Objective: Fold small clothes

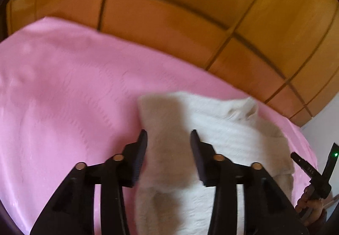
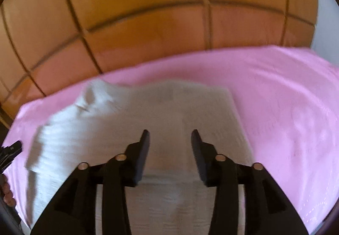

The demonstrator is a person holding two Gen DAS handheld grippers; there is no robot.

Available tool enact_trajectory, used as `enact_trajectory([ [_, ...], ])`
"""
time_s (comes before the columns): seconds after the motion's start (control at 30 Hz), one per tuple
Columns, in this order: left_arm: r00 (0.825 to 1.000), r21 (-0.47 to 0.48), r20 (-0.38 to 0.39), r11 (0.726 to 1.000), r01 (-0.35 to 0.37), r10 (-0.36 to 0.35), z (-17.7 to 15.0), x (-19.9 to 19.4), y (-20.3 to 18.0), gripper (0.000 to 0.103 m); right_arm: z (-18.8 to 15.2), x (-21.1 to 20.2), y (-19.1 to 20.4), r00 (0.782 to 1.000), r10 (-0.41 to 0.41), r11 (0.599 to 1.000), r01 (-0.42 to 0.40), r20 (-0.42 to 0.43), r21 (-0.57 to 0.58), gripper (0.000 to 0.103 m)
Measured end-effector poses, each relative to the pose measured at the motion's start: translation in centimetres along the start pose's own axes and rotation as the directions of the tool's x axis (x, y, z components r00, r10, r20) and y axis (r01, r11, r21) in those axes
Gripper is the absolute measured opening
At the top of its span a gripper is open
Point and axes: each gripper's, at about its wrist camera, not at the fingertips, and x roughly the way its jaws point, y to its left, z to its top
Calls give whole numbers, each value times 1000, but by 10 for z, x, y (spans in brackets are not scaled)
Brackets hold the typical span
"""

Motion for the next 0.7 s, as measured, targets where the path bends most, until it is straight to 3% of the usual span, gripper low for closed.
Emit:
enact_trajectory([
  [0.13, 999, 67, -31, 998, -14, 16, 5, 25, -24, 49, -2, 20, 40, 999, 38, 994, -41, -29, -106, 63],
  [0.3, 986, 145, -105, 983, -111, 127, -9, 64, -27, 49, -14, 74, 57, 991, -20, 987, -2, -134, -161, 71],
  [0.37, 983, 167, -85, 975, -145, 161, -14, 71, -23, 49, -21, 84, 57, 993, -34, 982, 12, -113, -186, 74],
  [0.6, 980, 147, -60, 973, -177, 188, -14, 49, -27, 49, -22, 84, 60, 996, -30, 983, 15, -83, -182, 76],
  [0.7, 984, 142, -34, 976, -166, 172, -22, 30, -33, 52, -24, 68, 57, 997, -8, 986, -5, -76, -165, 83],
])
